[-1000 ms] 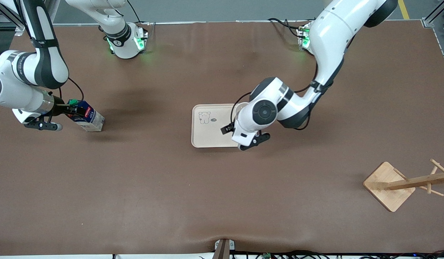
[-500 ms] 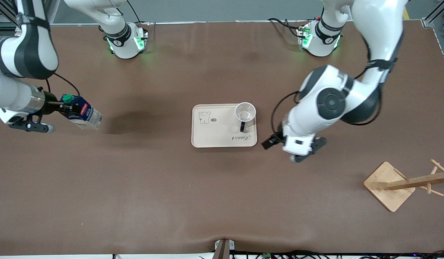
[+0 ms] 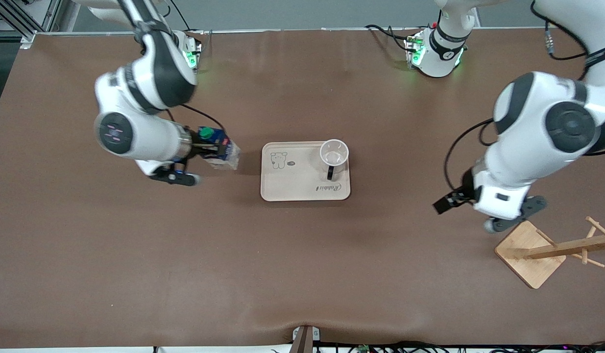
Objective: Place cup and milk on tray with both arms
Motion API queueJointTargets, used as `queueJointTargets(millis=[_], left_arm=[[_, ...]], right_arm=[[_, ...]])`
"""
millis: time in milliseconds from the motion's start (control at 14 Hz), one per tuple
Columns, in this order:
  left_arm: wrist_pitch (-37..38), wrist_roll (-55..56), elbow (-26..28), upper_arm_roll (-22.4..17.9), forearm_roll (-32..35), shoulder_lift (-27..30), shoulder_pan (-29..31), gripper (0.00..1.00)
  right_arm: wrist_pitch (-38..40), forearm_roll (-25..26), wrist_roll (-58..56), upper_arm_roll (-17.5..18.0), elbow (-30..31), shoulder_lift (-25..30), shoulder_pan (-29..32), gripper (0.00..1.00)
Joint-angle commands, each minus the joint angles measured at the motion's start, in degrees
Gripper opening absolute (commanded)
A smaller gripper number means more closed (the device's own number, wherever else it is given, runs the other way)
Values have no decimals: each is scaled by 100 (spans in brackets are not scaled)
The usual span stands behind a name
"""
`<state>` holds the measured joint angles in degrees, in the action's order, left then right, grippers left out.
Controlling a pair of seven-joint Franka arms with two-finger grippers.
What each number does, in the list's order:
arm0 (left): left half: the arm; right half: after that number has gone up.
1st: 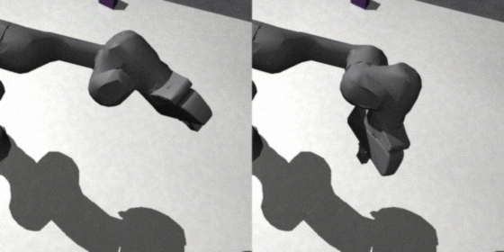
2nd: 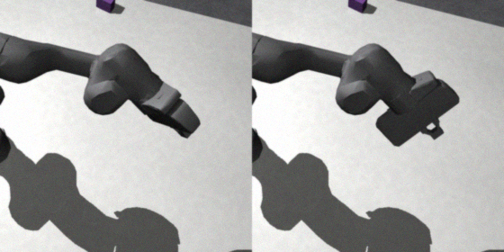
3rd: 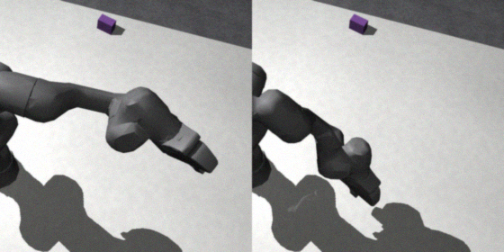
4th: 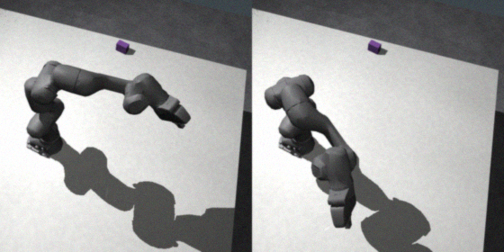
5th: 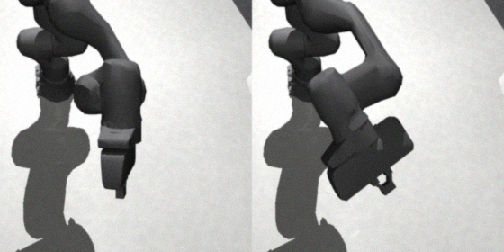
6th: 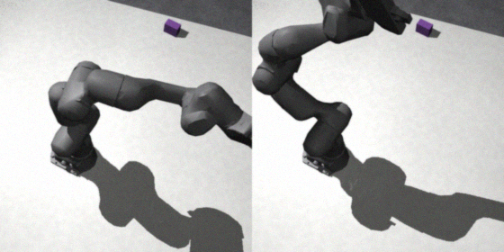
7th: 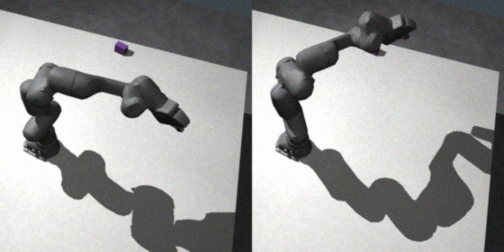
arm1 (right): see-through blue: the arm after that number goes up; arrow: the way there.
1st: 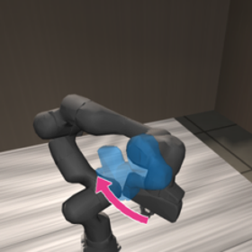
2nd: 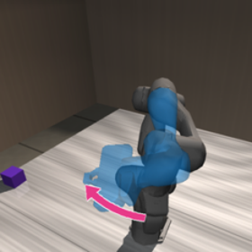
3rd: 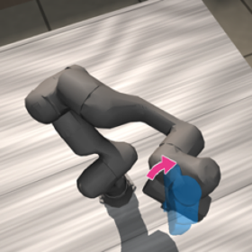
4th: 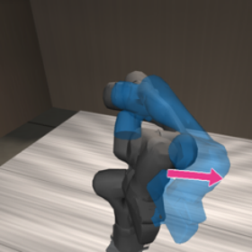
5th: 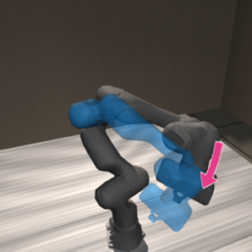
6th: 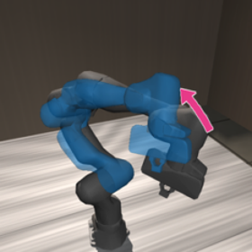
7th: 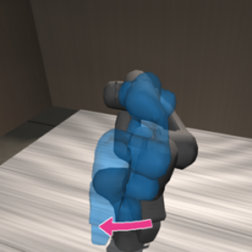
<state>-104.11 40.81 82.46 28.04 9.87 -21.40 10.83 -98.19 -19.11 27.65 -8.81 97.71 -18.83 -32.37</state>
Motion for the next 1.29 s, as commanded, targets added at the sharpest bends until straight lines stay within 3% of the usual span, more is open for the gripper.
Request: queueJointTargets(millis=[0,143,286,500,571,643,1000,1214], left_arm=[[443,-965,50,35,94,469,401,100],[777,-1477,50,35,85,715,543,100],[997,-1715,42,35,-11,961,683,100],[1260,-2372,86,-500,-38,1462,413,100],[1418,-2593,112,-841,-55,1576,176,100],[1533,-2735,121,-1201,-82,1699,-157,100],[1807,-3140,716,-2670,-573,2411,-1257,100],[1807,-3140,859,-2708,-618,2562,-1259,100]], right_arm=[[-400,-444,702,-103,-472,-612,-506,0],[-867,-541,1214,-94,-639,-945,-830,0],[-860,-795,1435,-94,-875,-1086,-911,0],[-921,-779,1445,-94,-1017,-1429,-1138,0],[-921,-753,1497,-112,-991,-1508,-1253,34],[-930,-744,1845,-120,-991,-1518,-1289,99],[-833,-533,2385,-121,-1341,-1439,-1307,100],[-842,-498,2631,-147,-1867,-1212,-1141,100]])
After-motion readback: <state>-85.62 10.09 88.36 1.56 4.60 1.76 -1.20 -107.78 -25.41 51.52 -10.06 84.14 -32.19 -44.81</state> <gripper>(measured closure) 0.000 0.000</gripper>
